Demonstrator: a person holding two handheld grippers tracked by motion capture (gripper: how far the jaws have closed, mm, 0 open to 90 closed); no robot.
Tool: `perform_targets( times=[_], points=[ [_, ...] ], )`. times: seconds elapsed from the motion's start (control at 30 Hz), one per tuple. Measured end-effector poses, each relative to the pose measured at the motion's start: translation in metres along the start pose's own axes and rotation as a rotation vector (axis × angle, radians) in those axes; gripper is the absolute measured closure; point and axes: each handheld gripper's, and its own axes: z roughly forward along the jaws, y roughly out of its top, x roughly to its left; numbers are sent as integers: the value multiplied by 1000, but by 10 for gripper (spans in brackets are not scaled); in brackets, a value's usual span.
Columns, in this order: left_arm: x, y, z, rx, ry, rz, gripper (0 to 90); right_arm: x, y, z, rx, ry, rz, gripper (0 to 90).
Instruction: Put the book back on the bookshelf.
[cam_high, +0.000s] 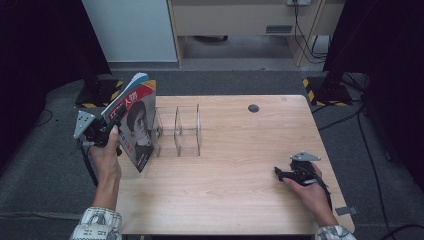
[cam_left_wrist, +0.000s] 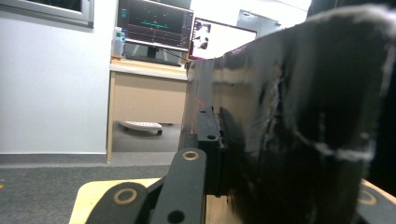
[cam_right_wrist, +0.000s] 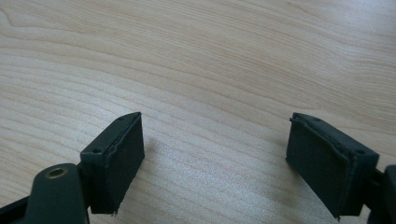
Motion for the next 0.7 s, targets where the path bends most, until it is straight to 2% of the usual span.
perform_targets(
  times=[0.47, 0.7],
  points=[
    [0, -3, 0, -12, -11, -7, 843, 0, 0, 0, -3, 0, -1, 194],
    [1, -6, -2, -13, -7, 3, 834, 1, 0, 0, -2, 0, 1, 194]
  ],
)
